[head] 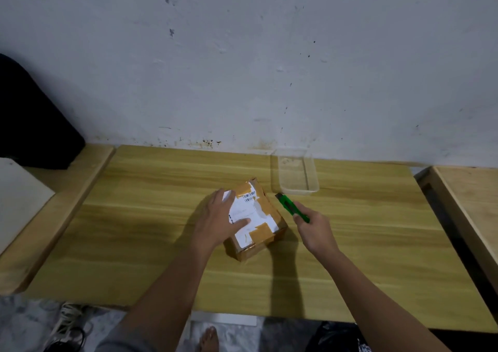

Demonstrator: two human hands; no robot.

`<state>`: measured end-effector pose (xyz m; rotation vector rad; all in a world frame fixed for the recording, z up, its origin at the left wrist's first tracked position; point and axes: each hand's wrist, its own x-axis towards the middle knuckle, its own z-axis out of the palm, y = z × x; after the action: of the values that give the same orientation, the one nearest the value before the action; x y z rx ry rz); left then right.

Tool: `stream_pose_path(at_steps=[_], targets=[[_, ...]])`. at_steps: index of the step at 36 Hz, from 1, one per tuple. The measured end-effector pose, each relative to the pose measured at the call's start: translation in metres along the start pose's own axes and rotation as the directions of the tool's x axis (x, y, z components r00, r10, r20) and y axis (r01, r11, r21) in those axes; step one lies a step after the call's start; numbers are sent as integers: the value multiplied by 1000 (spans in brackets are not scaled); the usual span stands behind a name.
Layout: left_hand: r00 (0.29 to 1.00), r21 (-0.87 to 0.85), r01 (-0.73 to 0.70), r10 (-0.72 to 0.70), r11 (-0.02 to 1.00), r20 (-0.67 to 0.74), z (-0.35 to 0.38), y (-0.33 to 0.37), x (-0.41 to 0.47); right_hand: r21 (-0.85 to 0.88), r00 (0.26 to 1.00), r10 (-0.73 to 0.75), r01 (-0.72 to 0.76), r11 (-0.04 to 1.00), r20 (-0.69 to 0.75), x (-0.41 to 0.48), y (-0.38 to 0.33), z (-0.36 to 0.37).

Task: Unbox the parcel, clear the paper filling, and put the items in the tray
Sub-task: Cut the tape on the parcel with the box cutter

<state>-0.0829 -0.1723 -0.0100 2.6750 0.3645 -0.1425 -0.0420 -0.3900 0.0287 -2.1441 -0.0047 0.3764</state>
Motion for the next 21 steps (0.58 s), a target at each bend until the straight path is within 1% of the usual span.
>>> stream_pose_path(at_steps=[2, 4, 6, 8, 10, 13, 18, 21], targets=[[997, 93, -42, 35, 995, 75, -1, -4, 7, 7, 1000, 0, 0, 1000, 0, 2, -1, 1], [992, 136, -39, 22, 990, 123, 0, -8, 12, 9, 1000, -8, 8, 1000, 6, 4, -1, 2], [990, 143, -1, -19, 990, 136, 0, -10, 13, 3, 1000, -9, 9, 1000, 6, 4, -1, 3], [991, 129, 37, -52, 991, 120, 0, -9, 11, -9, 1000, -6, 6, 1000, 3, 5, 0, 2], [991, 86, 99, -107, 991, 84, 1, -6, 7, -15, 1000, -7, 7, 1000, 9, 6, 1, 1], [969, 1, 245, -245, 970, 20, 4, 0, -2, -11, 1000, 1, -2, 1000, -2, 7, 3, -3], [884, -86, 457, -463, 885, -69, 5, 16, -22, -26, 1000, -24, 25, 999, 12, 1, 3, -6], [837, -150, 530, -543, 835, -67, 4, 20, -35, -41, 999, -41, 43, 998, 29, -4, 6, -3]])
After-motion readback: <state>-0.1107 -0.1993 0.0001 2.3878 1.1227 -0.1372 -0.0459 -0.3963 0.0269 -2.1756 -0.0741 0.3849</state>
